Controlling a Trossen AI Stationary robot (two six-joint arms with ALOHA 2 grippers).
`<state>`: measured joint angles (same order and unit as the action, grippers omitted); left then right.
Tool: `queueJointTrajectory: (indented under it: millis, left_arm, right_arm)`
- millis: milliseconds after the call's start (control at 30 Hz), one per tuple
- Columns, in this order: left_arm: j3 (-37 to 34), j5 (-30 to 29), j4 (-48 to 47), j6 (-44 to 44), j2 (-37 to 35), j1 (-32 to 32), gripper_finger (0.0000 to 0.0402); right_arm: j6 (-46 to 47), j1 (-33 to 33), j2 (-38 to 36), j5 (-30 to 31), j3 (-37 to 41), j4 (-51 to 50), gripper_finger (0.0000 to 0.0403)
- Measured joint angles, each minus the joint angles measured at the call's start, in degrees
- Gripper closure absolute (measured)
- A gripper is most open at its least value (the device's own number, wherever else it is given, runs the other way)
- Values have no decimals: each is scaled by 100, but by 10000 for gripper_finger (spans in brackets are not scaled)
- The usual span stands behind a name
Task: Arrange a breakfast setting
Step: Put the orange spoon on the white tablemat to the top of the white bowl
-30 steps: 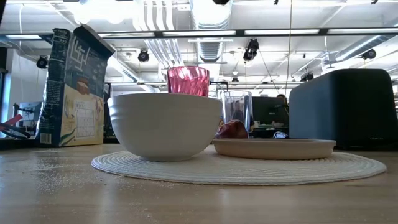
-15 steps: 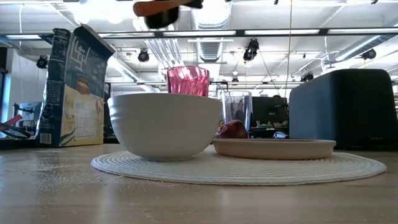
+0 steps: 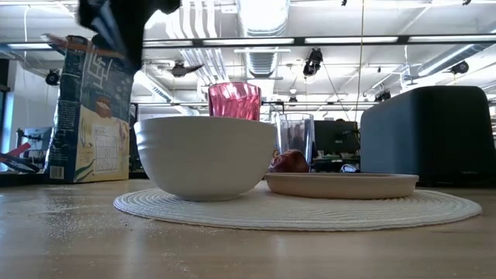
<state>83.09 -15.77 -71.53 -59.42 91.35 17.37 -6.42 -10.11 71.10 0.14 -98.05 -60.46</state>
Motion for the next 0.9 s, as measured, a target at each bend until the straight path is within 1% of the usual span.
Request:
queueJointTrajectory:
  millis: [133, 233, 367, 500, 600, 667, 733, 800, 900]
  left_arm:
    - [-304, 43, -433, -957, -42, 124, 394]
    - [-641, 170, -444, -1440, -72, 173, 394]
    - [-1174, 173, -305, -1864, -74, 164, 393]
    - [-1699, 115, 430, -2268, -74, 146, 392]
    - [-2099, -62, 1424, -2594, -74, 146, 392]
    - [-2355, -358, 2080, -2911, -74, 146, 392]
    - [-2560, -687, 2518, -3183, -74, 145, 391]
    - [-2693, -862, 2614, -3320, -74, 122, 391]
    - [-2799, -905, 2576, -3455, -51, 108, 391]
  right_arm:
    - [94, 0, 25, 0, 160, -42, 234]
    - [248, 0, 25, 2, 253, -156, 236]
    - [478, 0, 25, 4, 298, -372, 236]
    - [588, 0, 14, 2, 368, -414, 237]
    - [599, 0, 5, 1, 385, -415, 241]
    - [649, 0, 1, 0, 395, -413, 243]
    - [658, 0, 1, 0, 398, -414, 245]
    - [658, 0, -6, 0, 403, -412, 247]
    - [658, 0, -14, 0, 409, -417, 248]
